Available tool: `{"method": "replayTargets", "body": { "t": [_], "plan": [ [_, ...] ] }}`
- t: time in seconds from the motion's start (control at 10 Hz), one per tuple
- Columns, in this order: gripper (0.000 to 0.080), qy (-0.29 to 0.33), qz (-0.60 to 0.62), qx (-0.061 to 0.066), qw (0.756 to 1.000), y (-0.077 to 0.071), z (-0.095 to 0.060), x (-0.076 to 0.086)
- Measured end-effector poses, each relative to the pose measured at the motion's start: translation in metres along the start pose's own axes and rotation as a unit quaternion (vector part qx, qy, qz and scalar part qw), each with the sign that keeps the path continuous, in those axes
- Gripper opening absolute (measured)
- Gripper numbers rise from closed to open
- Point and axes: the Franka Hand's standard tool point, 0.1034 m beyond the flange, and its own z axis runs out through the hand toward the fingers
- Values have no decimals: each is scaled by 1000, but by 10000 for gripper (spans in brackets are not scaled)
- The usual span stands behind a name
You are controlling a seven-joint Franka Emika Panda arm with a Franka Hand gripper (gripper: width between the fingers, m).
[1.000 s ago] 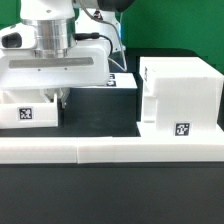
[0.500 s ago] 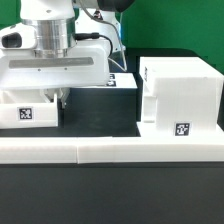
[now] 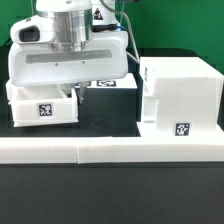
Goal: Assemble drawer
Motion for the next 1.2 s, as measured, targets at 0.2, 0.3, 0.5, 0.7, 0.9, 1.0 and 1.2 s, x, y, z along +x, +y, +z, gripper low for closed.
{"method": "replayTargets", "body": {
  "t": [0.2, 0.3, 0.5, 0.7, 0.9, 1.0, 1.2],
  "plan": [
    [42, -2, -8, 0, 1000, 2, 3, -2],
    [42, -3, -40, -1, 999, 2, 3, -2],
    [42, -3, -129, -8, 992, 5, 7, -3],
    [42, -5, -203, -15, 979, -2, 4, 9],
    [42, -10, -280, -22, 960, -8, 3, 21],
    [42, -7, -292, -24, 956, -9, 2, 23],
    [42, -11, -351, -26, 936, -6, 3, 22]
  ]
}}
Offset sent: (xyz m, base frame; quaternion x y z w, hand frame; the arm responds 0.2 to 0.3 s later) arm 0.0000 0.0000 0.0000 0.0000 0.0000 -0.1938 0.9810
